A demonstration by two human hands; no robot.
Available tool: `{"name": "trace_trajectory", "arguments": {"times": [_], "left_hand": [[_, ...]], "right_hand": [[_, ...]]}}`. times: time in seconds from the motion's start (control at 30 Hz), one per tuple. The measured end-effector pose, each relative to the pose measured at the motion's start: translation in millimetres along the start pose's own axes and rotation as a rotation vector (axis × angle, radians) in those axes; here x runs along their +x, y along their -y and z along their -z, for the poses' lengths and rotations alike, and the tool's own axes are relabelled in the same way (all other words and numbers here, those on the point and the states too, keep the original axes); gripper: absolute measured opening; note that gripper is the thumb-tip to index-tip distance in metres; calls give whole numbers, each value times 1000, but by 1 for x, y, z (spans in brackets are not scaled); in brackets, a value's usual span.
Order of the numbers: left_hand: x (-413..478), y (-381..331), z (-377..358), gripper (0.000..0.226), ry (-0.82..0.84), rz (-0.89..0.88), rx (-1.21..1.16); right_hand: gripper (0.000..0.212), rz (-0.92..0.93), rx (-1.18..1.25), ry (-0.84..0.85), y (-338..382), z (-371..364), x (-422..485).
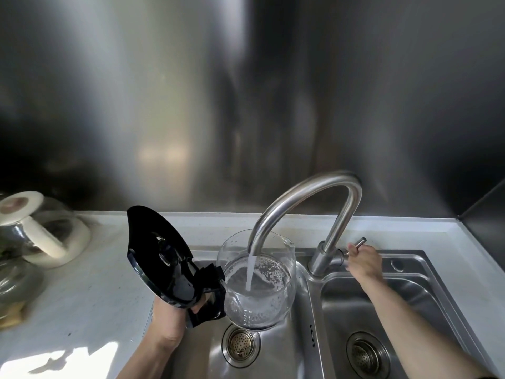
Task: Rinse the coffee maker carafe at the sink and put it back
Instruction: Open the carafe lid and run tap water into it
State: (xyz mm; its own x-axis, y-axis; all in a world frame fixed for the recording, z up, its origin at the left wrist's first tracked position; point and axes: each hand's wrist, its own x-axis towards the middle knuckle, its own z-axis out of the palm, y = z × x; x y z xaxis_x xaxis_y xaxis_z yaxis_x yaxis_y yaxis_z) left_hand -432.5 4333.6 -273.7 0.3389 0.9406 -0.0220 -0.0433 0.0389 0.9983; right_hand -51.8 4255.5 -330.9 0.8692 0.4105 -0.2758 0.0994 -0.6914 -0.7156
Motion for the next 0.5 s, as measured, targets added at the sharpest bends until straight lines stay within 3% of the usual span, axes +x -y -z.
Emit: {"name": "trace_trajectory", "arguments": {"times": [0.17, 0.33, 0.5], "left_hand": [[-2, 1, 0, 33, 6, 23, 9], [-4, 4, -1, 54, -6, 22, -5], [-5, -1, -3, 36, -17, 51, -75]], "right_hand": [[37, -1, 14, 12, -1, 0, 1], [36, -4, 18, 16, 0, 1, 1], [44, -3, 20, -6, -7, -4, 9]]}}
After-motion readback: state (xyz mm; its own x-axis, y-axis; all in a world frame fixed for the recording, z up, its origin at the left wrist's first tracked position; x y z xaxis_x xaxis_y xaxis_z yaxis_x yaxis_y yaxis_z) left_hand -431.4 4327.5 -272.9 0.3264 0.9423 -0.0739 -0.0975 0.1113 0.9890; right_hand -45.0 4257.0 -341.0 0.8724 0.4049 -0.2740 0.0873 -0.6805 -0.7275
